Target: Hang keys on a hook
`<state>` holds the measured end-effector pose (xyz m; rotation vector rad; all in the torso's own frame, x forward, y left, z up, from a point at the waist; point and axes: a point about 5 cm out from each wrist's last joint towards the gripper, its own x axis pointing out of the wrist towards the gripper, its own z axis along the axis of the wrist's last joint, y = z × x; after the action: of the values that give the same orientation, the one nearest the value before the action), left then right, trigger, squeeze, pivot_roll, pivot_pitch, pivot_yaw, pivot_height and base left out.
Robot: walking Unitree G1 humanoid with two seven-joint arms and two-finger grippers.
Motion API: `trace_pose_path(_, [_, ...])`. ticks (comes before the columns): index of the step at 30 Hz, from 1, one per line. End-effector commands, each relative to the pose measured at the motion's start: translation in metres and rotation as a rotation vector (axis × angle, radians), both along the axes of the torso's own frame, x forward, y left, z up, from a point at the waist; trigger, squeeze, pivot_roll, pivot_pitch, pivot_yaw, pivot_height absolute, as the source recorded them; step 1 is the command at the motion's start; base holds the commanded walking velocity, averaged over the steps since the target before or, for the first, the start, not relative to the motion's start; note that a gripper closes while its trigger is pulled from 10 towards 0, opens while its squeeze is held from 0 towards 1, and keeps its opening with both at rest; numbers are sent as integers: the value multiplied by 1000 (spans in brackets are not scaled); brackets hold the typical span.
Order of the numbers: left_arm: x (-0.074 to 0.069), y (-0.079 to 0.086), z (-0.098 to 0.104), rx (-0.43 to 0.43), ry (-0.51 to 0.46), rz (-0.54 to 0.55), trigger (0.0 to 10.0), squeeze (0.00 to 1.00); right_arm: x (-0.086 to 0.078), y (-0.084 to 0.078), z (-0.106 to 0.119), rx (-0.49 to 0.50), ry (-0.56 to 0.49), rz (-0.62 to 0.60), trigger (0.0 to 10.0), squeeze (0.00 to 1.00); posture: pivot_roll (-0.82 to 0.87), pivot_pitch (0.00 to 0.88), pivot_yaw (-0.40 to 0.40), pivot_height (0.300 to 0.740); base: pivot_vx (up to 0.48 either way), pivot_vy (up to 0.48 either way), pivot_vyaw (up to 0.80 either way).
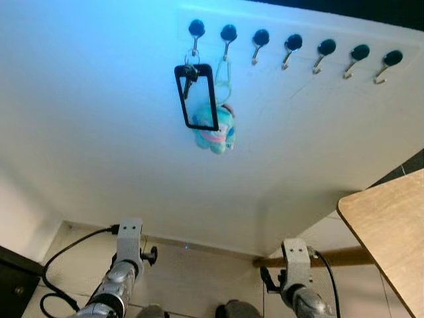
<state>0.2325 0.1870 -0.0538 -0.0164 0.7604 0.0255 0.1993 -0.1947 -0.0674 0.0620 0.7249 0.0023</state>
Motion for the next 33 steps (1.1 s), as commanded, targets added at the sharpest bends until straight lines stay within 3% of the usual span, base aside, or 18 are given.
trace_pose_path(1, [-8, 1, -5, 11, 29, 10, 10000, 1000, -5, -4, -3, -7, 26, -18, 10000, 1000, 26, 112, -73, 740, 0, 0, 0])
trace_pose_path(2, [-10, 1, -7, 26, 47, -6, 10000, 1000, -8, -3, -5, -36, 60, 12, 10000, 1000, 20, 148, -69, 740, 0, 0, 0])
trace_pose_path(3, [-8, 1, -6, 17, 47, 0, 10000, 0, -6, -2, -5, -31, 65, 15, 10000, 0, 32, 123, -66, 740, 0, 0, 0])
trace_pose_path(7, [-1, 2, -1, -26, 24, 56, 10000, 0, -3, -1, -4, 7, 53, -50, 10000, 0, 32, 125, -60, 740, 0, 0, 0])
trace_pose_path(9, [-4, -5, -4, -3, 58, -34, 10000, 0, -1, 6, -4, -31, 60, 53, 10000, 0, 33, 124, -60, 740, 0, 0, 0])
trace_pose_path(11, [-5, -6, -5, 11, 64, -63, 10000, 0, -1, 7, -3, -34, 55, 68, 10000, 0, 34, 122, -59, 740, 0, 0, 0])
trace_pose_path(17, [-2, -7, -4, -4, 60, -26, 9608, 0, 5, 2, 0, -7, 34, -7, 10000, 0, 33, 105, -40, 740, 0, 0, 0])
trace_pose_path(18, [-2, -7, -4, -9, 58, -21, 4510, 0, 4, 3, 0, 8, 37, -7, 10000, 0, 27, 103, -36, 740, 0, 0, 0])
trace_pose_path(19, [-1, -7, -3, -17, 56, -17, 0, 0, 4, 5, 0, 19, 34, -9, 2902, 0, 22, 96, -31, 740, 0, 0, 0])
trace_pose_path(20, [-1, -7, -3, -25, 53, -13, 0, 0, 5, 6, 0, 33, 28, -16, 39, 0, 22, 96, -31, 740, 0, 0, 0])
trace_pose_path(24, [0, -7, -2, -31, 44, -16, 0, 0, 5, 5, 0, 35, 23, -20, 0, 0, 21, 85, -28, 740, 0, 0, 0])
trace_pose_path(25, [0, -6, -2, -4, 48, -17, 9098, 0, 6, 2, 1, -3, 29, -15, 6196, 0, 22, 79, -33, 740, 0, 0, 0])
trace_pose_path(26, [0, -5, -2, 2, 51, -9, 10000, 0, 6, 1, 1, -15, 28, -10, 10000, 0, 23, 78, -33, 740, 0, 0, 0])
trace_pose_path(31, [-1, -4, -3, 11, 58, 8, 10000, 0, 10, -2, 4, -17, 13, -11, 10000, 0, 27, 77, -36, 740, 0, 0, 0])
trace_pose_path(33, [-1, -4, -3, -16, 52, 31, 10000, 0, 15, -3, 8, 28, -22, -48, 10000, 0, 33, 75, -42, 740, 0, 0, 0])
